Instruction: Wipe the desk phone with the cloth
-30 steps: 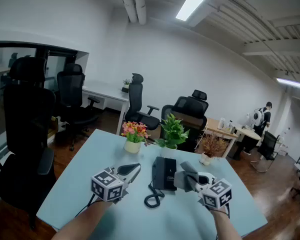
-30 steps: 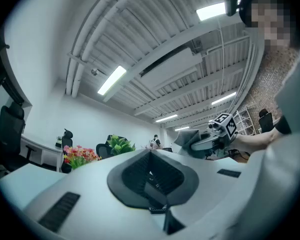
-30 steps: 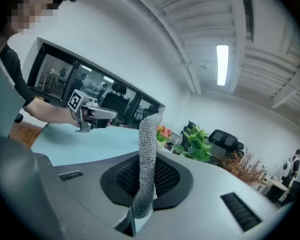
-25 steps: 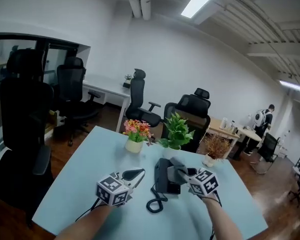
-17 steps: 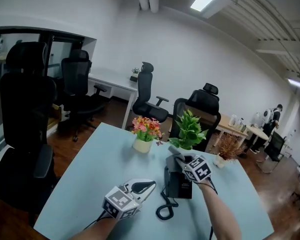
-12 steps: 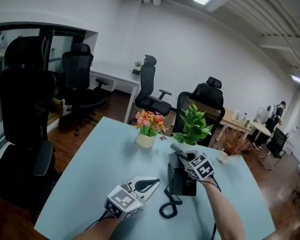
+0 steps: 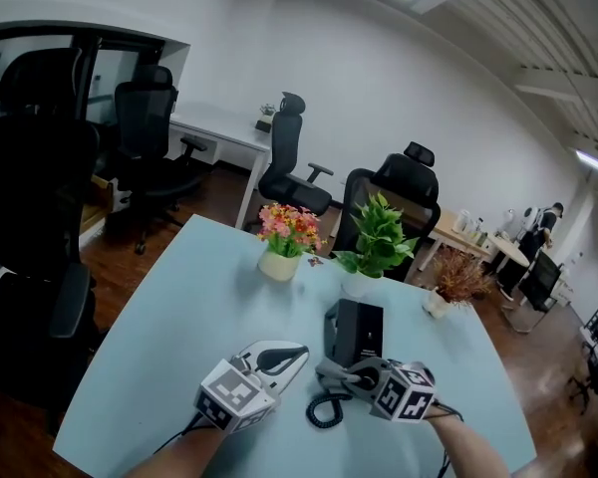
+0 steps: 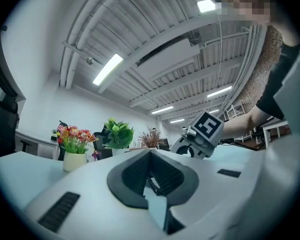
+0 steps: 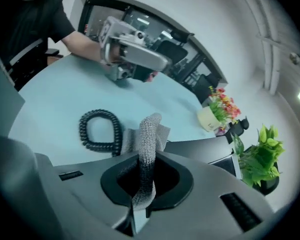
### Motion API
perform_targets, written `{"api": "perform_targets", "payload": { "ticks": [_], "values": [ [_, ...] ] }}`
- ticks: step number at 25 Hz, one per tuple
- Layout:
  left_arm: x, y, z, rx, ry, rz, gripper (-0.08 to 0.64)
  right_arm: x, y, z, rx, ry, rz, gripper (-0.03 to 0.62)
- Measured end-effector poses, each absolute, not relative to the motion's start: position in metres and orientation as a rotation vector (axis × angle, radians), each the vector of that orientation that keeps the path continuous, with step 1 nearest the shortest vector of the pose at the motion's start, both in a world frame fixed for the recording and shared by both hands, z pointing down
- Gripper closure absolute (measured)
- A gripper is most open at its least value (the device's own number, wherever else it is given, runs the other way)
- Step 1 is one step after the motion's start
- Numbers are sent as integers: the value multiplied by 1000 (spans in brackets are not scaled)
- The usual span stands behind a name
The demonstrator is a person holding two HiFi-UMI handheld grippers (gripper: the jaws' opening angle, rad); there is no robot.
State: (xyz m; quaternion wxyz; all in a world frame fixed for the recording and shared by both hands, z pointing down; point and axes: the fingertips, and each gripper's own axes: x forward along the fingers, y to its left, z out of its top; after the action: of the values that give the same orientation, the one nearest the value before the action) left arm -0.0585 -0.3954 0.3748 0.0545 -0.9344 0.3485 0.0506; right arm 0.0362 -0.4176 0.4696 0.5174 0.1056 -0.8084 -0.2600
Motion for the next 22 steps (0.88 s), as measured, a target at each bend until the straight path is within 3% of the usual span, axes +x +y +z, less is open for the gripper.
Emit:
{"api": "perform_targets", "payload": {
  "ticks": [8, 12, 22],
  "values": [
    [-53, -394, 371, -2845, 1058, 159, 550, 30, -557, 362, 824, -2215, -548, 597],
    [-45, -390, 364, -2844, 1046, 185, 550, 33, -596, 372, 876, -2152, -502, 597],
    [-48, -396, 371, -2849, 1036, 154, 550, 28, -453, 446, 398, -2043, -623, 597]
  ]
}}
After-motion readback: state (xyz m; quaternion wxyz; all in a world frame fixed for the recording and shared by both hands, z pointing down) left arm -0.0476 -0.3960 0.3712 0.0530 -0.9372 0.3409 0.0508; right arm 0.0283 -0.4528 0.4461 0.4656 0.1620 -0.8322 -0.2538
